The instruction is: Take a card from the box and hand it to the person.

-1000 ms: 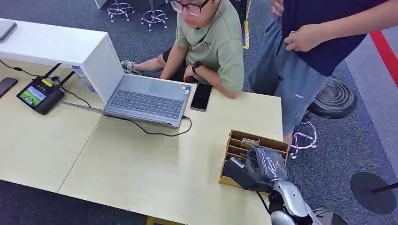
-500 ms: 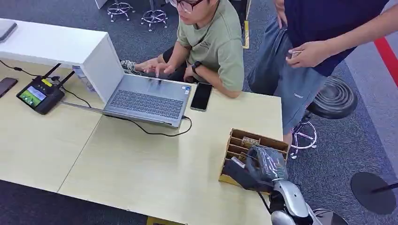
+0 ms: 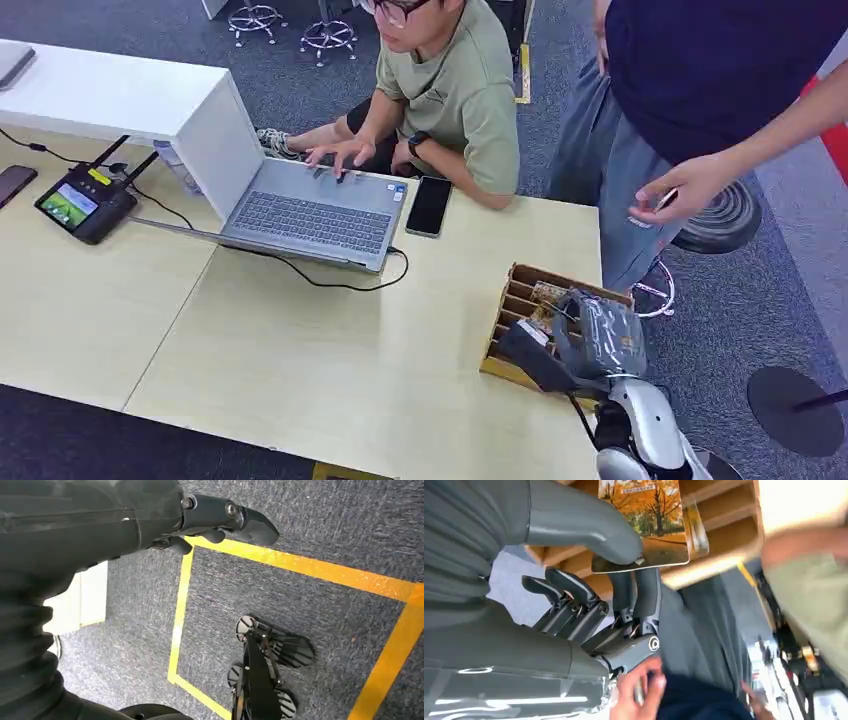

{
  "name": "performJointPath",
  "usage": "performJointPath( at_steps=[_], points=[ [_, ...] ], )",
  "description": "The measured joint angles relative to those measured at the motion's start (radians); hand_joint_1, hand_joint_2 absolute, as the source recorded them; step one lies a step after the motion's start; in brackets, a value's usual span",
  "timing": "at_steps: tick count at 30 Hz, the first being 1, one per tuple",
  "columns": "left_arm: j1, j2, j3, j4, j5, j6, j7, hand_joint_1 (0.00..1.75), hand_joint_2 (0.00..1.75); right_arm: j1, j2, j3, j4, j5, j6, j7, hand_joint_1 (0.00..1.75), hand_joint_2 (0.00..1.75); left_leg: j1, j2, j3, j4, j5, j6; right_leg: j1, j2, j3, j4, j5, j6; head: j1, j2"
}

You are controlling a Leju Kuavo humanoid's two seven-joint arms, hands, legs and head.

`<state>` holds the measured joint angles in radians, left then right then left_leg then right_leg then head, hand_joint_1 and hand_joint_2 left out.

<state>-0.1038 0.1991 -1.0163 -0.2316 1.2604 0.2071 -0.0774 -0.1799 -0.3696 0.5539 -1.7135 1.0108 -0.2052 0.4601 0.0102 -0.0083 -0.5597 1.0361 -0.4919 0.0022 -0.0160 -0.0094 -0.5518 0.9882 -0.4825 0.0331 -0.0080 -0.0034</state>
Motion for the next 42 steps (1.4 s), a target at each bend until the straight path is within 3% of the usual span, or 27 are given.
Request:
performJointPath(
  at_steps=[4, 12, 29, 30, 32, 33, 34, 35, 37, 42],
  points=[
    [0.002, 0.000, 0.000, 0.000, 0.000, 0.004, 0.002, 0.00, 1.75, 0.001, -0.021, -0.036, -0.103, 0.022, -0.012, 0.009, 1.75, 1.75, 0.000, 0.000, 0.000, 0.000, 0.000, 0.000, 0.000, 0.000, 0.000, 0.000, 0.000, 0.000, 0.000, 0.000],
    [0.003, -0.005, 0.000, 0.000, -0.004, 0.002, 0.001, 0.00, 1.75, 0.015, -0.032, -0.098, -0.284, 0.097, -0.164, -0.051, 1.75, 1.75, 0.000, 0.000, 0.000, 0.000, 0.000, 0.000, 0.000, 0.000, 0.000, 0.000, 0.000, 0.000, 0.000, 0.000],
    [0.002, -0.010, 0.000, 0.000, -0.004, -0.009, 0.016, 0.00, 1.75, 0.056, -0.032, -0.149, -0.366, 0.102, -0.171, -0.061, 1.75, 1.75, 0.000, 0.000, 0.000, 0.000, 0.000, 0.000, 0.000, 0.000, 0.000, 0.000, 0.000, 0.000, 0.000, 0.000],
    [0.002, -0.010, 0.000, 0.000, -0.004, -0.009, 0.018, 0.00, 1.75, 0.056, -0.032, -0.150, -0.366, 0.102, -0.169, -0.062, 1.64, 1.75, 0.000, 0.000, 0.000, 0.000, 0.000, 0.000, 0.000, 0.000, 0.000, 0.000, 0.000, 0.000, 0.000, 0.000],
    [0.002, -0.010, 0.001, 0.000, -0.004, -0.010, 0.021, 0.00, 1.75, 0.057, -0.031, -0.156, -0.366, 0.102, -0.169, -0.061, 1.12, 1.75, 0.000, 0.000, 0.000, 0.000, 0.000, 0.000, 0.000, 0.000, 0.000, 0.000, 0.000, 0.000, 0.000, 0.000],
    [0.002, -0.010, 0.001, 0.000, -0.004, -0.010, 0.021, 0.00, 1.75, 0.057, -0.031, -0.158, -0.366, 0.101, -0.169, -0.062, 0.26, 1.75, 0.000, 0.000, 0.000, 0.000, 0.000, 0.000, 0.000, 0.000, 0.000, 0.000, 0.000, 0.000, 0.000, 0.000],
    [0.002, -0.010, 0.001, 0.000, -0.004, -0.011, 0.021, 0.00, 0.00, 0.057, -0.031, -0.158, -0.366, 0.101, -0.169, -0.062, 0.26, 1.75, 0.000, 0.000, 0.000, 0.000, 0.000, 0.000, 0.000, 0.000, 0.000, 0.000, 0.000, 0.000, 0.000, 0.000],
    [0.002, -0.010, 0.001, 0.000, -0.004, -0.011, 0.020, 0.00, 0.00, 0.057, -0.031, -0.158, -0.366, 0.101, -0.169, -0.062, 0.26, 1.75, 0.000, 0.000, 0.000, 0.000, 0.000, 0.000, 0.000, 0.000, 0.000, 0.000, 0.000, 0.000, 0.000, 0.000],
    [0.002, -0.010, 0.001, 0.000, -0.002, -0.011, 0.020, 0.00, 0.00, 0.057, -0.031, -0.159, -0.366, 0.101, -0.169, -0.062, 0.00, 1.75, 0.000, 0.000, 0.000, 0.000, 0.000, 0.000, 0.000, 0.000, 0.000, 0.000, 0.000, 0.000, 0.000, 0.000],
    [0.002, -0.011, 0.001, 0.000, 0.000, -0.011, 0.017, 0.00, 0.00, 0.058, -0.031, -0.162, -0.366, 0.100, -0.166, -0.062, 0.00, 1.75, 0.000, 0.000, 0.000, 0.000, 0.000, 0.000, 0.000, 0.000, 0.000, 0.000, 0.000, 0.000, 0.000, 0.000]
  ],
)
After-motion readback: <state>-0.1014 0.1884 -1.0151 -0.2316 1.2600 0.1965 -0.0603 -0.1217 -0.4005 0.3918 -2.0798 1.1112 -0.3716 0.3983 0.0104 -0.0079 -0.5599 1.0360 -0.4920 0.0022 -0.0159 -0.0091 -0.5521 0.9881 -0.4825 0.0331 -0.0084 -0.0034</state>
